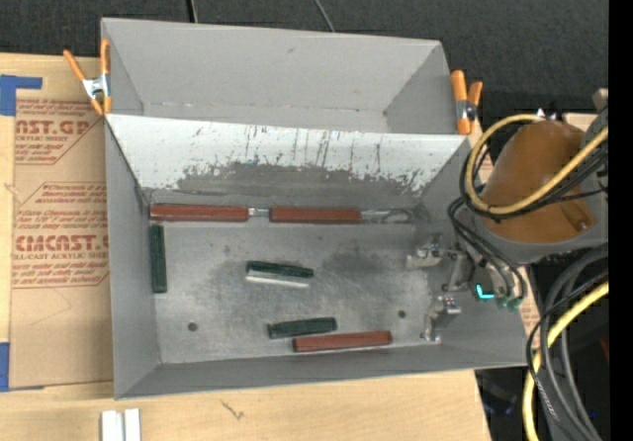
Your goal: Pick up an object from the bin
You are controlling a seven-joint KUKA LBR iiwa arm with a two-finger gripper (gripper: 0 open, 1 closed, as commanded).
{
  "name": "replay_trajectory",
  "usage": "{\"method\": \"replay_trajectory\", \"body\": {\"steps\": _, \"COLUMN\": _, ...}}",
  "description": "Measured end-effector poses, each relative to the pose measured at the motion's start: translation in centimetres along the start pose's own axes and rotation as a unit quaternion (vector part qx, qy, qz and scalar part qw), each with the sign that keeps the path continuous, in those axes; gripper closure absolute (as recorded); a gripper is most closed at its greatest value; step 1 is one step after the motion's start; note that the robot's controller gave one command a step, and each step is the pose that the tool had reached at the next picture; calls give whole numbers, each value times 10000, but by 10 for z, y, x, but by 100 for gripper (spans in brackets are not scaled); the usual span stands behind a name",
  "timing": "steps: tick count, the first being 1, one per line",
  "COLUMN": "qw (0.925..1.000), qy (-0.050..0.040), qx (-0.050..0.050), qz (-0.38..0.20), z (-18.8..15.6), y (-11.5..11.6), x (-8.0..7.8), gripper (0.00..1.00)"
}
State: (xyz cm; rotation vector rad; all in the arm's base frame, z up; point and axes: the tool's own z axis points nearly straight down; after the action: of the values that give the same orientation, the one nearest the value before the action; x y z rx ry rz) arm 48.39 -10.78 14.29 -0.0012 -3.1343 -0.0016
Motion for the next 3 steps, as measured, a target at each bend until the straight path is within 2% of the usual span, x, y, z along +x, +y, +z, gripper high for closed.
{"method": "replay_trajectory", "body": {"steps": 1, "qw": 10000, "qy": -36, "qx": 6, "qz": -5, "z": -3, "y": 0, "x": -2, "gripper": 0}}
{"method": "replay_trajectory", "body": {"steps": 2, "qw": 9983, "qy": -72, "qx": 3, "qz": -581, "z": 68, "y": 95, "x": -24, "gripper": 100}}
{"method": "replay_trajectory", "body": {"steps": 3, "qw": 9983, "qy": -135, "qx": 14, "qz": -570, "z": 69, "y": 94, "x": -26, "gripper": 0}}
